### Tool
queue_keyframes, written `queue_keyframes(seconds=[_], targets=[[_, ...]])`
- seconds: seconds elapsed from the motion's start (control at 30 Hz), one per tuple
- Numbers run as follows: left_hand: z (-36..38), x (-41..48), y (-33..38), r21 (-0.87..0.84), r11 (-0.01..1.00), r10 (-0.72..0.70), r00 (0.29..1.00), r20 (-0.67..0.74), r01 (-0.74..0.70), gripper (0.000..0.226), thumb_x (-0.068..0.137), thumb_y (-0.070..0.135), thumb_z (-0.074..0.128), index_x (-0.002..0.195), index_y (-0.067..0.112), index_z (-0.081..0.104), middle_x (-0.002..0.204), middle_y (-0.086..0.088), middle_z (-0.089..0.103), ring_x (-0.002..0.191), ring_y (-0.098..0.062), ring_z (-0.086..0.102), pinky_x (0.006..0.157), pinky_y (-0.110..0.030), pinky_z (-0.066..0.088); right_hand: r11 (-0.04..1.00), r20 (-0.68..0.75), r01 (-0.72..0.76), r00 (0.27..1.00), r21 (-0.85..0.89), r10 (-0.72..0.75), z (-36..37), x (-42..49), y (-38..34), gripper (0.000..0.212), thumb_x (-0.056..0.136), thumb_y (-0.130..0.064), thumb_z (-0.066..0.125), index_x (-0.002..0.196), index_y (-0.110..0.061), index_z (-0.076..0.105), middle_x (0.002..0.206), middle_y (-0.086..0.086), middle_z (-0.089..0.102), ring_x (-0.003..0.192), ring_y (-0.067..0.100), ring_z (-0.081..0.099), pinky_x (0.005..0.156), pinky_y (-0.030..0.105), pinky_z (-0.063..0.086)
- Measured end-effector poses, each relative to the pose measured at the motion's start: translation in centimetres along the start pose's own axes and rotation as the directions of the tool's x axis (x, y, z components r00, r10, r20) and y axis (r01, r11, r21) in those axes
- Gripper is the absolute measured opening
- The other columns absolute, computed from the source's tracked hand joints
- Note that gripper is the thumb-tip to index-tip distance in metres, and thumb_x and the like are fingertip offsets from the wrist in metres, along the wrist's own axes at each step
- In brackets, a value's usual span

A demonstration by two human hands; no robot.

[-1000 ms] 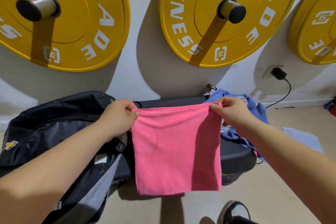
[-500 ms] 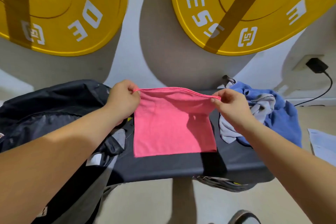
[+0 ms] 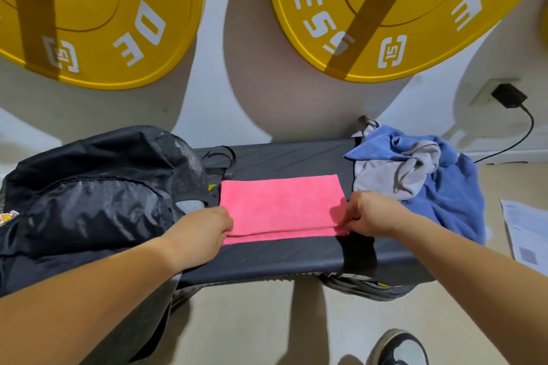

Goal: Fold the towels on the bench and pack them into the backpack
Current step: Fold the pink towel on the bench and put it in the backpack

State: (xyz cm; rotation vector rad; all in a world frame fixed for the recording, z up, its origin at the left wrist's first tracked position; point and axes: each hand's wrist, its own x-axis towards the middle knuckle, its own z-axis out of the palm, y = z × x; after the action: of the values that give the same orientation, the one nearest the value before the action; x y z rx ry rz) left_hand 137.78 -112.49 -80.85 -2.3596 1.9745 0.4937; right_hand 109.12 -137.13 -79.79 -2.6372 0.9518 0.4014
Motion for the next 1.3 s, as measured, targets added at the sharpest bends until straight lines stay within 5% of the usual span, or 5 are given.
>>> queue_keyframes(seconds=[0.23, 0.57, 0.97, 1.13, 1.3], targets=[[0.0, 1.6, 0.7, 0.015, 1.0, -0.027, 0.993, 0.118, 0.025, 0.021, 0.089, 0.031, 0.046, 0.079, 0.023, 0.062, 0.097, 0.004, 0.059, 0.09, -0.02, 0.059, 0.083, -0.04, 0.054, 0.992, 0.127, -0.1, 0.988, 0.079, 0.089, -0.5, 2.0, -0.2, 0.036, 0.082, -0.052, 0.069, 0.067, -0.019, 0.069, 0.07, 0.002, 0.068, 0.073, 0.024, 0.066, 0.074, 0.035, 0.057], [-1.5, 9.0, -0.8, 0.166, 0.969, -0.174, 0.983, -0.065, 0.183, 0.028, 0.087, 0.009, 0.055, 0.115, 0.016, 0.054, 0.115, -0.005, 0.052, 0.111, -0.029, 0.052, 0.091, -0.043, 0.051, 0.987, -0.116, 0.016, 0.993, 0.158, 0.003, 2.1, 7.5, -1.9, 0.048, 0.104, -0.021, 0.044, 0.151, -0.014, 0.043, 0.157, 0.011, 0.043, 0.15, 0.031, 0.029, 0.125, 0.039, 0.016], [-5.1, 11.3, 0.0, -0.183, 0.933, -0.319, 0.947, -0.032, 0.308, 0.018, 0.071, 0.018, 0.063, 0.07, 0.025, 0.046, 0.081, 0.004, 0.06, 0.089, -0.027, 0.058, 0.069, -0.03, 0.039, 0.869, -0.016, -0.151, 0.984, 0.471, 0.179, -1.4, 6.1, -2.5, 0.019, 0.076, -0.025, 0.076, 0.072, -0.021, 0.058, 0.071, -0.003, 0.059, 0.066, 0.017, 0.056, 0.058, 0.026, 0.046], [-8.4, 15.7, -1.0, -0.272, 0.886, -0.426, 0.892, -0.155, 0.376, 0.029, 0.079, 0.011, 0.063, 0.108, 0.017, 0.063, 0.11, -0.009, 0.07, 0.104, -0.032, 0.066, 0.083, -0.032, 0.052, 0.418, 0.306, -0.356, 0.934, 0.836, 0.182, -1.2, 4.5, -2.3, 0.014, 0.085, -0.004, 0.074, 0.089, -0.01, 0.061, 0.064, 0.007, 0.058, 0.05, 0.016, 0.057, 0.048, 0.031, 0.056], [-9.0, 18.8, 1.2, -0.371, 0.905, -0.344, 0.873, -0.345, 0.21, 0.053, 0.087, 0.012, 0.065, 0.139, 0.016, 0.052, 0.125, -0.01, 0.065, 0.114, -0.03, 0.063, 0.098, -0.04, 0.051, 0.491, 0.457, -0.445, 0.883, 0.749, 0.104, -0.3, 3.3, -2.8, 0.01, 0.094, -0.01, 0.065, 0.093, 0.0, 0.067, 0.071, 0.02, 0.066, 0.053, 0.027, 0.066, 0.054, 0.037, 0.062]])
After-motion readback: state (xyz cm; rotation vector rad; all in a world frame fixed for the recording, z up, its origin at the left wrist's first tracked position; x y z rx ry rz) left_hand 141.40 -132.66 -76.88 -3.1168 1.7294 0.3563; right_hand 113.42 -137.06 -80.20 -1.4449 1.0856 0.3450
